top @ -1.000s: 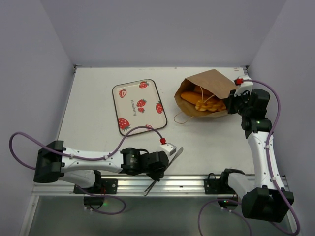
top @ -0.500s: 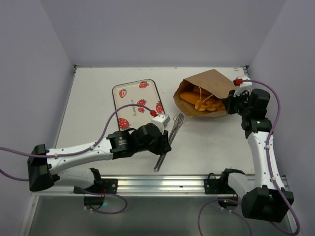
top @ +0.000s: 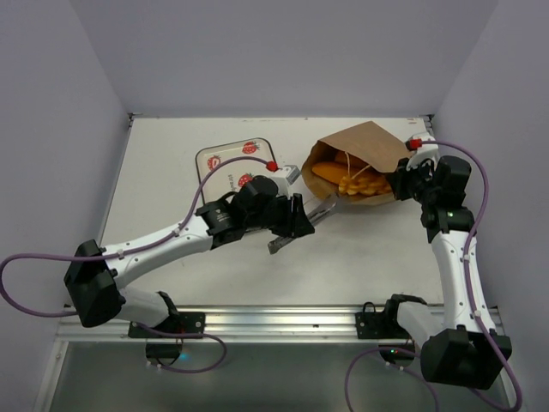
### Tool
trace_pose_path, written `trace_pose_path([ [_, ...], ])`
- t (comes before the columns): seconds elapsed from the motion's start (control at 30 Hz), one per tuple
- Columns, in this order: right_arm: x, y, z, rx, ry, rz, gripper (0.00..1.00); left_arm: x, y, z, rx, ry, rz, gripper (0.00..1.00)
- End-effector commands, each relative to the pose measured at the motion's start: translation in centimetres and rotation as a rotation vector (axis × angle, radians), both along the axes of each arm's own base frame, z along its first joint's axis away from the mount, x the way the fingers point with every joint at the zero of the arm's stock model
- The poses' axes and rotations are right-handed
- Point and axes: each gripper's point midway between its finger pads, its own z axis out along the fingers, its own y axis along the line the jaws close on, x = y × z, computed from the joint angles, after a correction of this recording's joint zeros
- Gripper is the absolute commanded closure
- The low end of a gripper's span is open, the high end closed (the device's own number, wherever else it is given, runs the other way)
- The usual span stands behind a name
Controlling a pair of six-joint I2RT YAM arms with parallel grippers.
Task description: Take the fake bread out of the paper bag
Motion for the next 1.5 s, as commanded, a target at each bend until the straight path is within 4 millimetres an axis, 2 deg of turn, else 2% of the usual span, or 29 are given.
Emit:
trace_pose_path([
  [0.0, -0.3, 0.8, 1.9, 0.0, -0.072, 0.05, 1.0, 1.0, -0.3, 2.4, -0.091, -0.008, -0.019, 0.53],
  [0.33, -0.8, 1.2, 1.8, -0.041, -0.099, 0.105, 1.0, 4.1, 1.5, 1.8, -0.119, 0.055, 0.104, 0.52],
  [0.43, -1.5, 1.8, 2.1, -0.093, -0.145, 0.171, 1.0, 4.8, 1.8, 0.5, -0.118, 0.108, 0.139, 0.53],
  [0.67, -3.2, 2.7, 0.4, -0.211, -0.228, 0.302, 1.0, 3.9, 2.1, -2.1, -0.105, 0.163, 0.135, 0.53],
  [0.7, -3.4, 2.9, -0.4, -0.221, -0.228, 0.318, 1.0, 3.3, 2.2, -2.8, -0.1, 0.171, 0.114, 0.53],
  [0.8, -4.1, 3.6, -0.9, -0.23, -0.251, 0.37, 1.0, 2.2, 2.6, -4.2, -0.074, 0.182, 0.077, 0.54],
  [1.0, -3.9, 3.6, -2.4, -0.242, -0.222, 0.393, 1.0, 0.3, 2.8, -5.2, -0.052, 0.159, 0.01, 0.54],
  [1.13, -4.0, 3.8, -3.3, -0.229, -0.198, 0.413, 1.0, -0.4, 1.5, -5.7, -0.02, 0.092, -0.058, 0.54],
  [1.23, -4.2, 3.9, -3.2, -0.23, -0.204, 0.415, 1.0, -0.1, 0.9, -7.4, 0.041, 0.062, -0.073, 0.54],
  [1.3, -4.2, 3.9, -3.2, -0.228, -0.203, 0.415, 1.0, 0.9, 0.6, -8.2, 0.079, 0.034, -0.058, 0.53],
  [1.47, -4.3, 3.8, -3.4, -0.229, -0.2, 0.412, 1.0, 3.0, 0.1, -8.2, 0.12, -0.031, -0.013, 0.53],
])
